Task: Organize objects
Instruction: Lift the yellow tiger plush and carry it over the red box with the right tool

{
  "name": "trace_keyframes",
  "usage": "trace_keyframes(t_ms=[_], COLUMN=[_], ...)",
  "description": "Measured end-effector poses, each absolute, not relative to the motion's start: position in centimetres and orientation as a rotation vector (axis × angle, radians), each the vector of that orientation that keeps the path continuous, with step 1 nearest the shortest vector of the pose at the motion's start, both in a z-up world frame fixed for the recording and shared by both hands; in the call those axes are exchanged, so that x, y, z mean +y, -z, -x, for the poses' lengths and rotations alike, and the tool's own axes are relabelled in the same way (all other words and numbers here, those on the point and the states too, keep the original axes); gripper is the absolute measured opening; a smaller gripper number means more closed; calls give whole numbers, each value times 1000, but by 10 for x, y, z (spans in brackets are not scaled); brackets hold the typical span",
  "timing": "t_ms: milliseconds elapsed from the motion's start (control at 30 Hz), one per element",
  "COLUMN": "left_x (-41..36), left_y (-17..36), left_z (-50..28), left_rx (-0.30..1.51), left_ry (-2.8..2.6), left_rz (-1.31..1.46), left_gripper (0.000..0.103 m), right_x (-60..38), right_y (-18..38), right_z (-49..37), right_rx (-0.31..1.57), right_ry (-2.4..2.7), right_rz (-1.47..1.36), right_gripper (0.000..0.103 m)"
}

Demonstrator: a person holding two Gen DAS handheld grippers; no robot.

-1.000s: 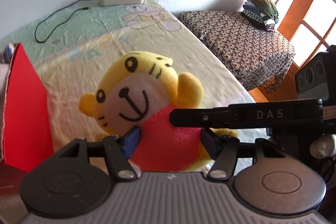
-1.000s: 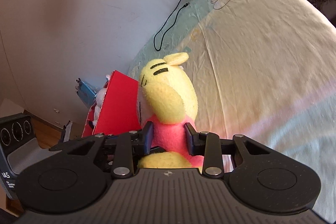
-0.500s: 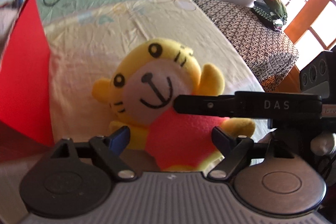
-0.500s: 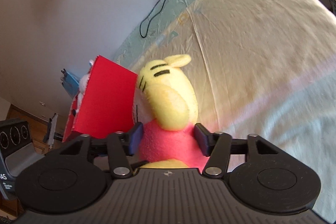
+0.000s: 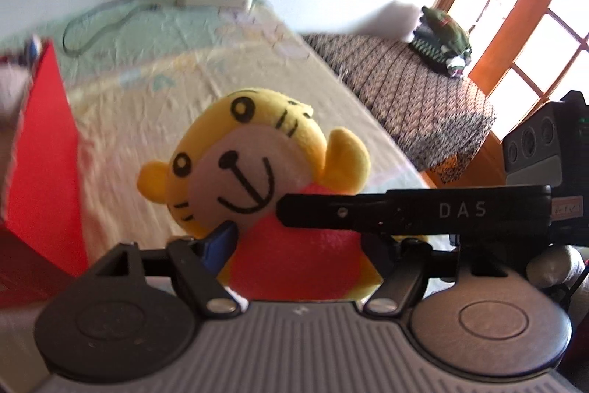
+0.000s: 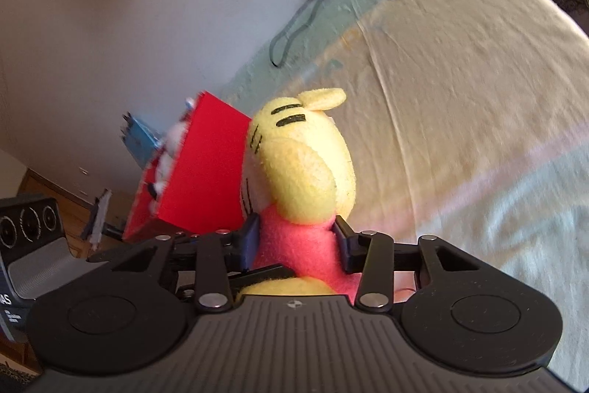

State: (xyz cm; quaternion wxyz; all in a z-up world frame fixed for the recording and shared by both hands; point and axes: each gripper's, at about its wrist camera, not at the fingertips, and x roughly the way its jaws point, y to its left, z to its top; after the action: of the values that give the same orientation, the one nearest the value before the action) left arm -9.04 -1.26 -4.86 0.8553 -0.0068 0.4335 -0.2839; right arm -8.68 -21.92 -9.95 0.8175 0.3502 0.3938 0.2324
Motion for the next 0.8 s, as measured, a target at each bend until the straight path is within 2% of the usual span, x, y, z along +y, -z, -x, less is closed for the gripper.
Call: trace_keyframes(t_ms=[467, 800], left_x=[32, 117], left_y=[-22, -46], left_z=[123, 119], left_rx=[615, 550], left_ry=[515, 513], left_rz=[-72, -101], left_gripper=[76, 76], right_x=[-184, -107], right_y=[42, 22], right_z=[87, 81], right_rx=[609, 533], right_ry=[-657, -669], right_rz=[-819, -835], right_gripper=[44, 45])
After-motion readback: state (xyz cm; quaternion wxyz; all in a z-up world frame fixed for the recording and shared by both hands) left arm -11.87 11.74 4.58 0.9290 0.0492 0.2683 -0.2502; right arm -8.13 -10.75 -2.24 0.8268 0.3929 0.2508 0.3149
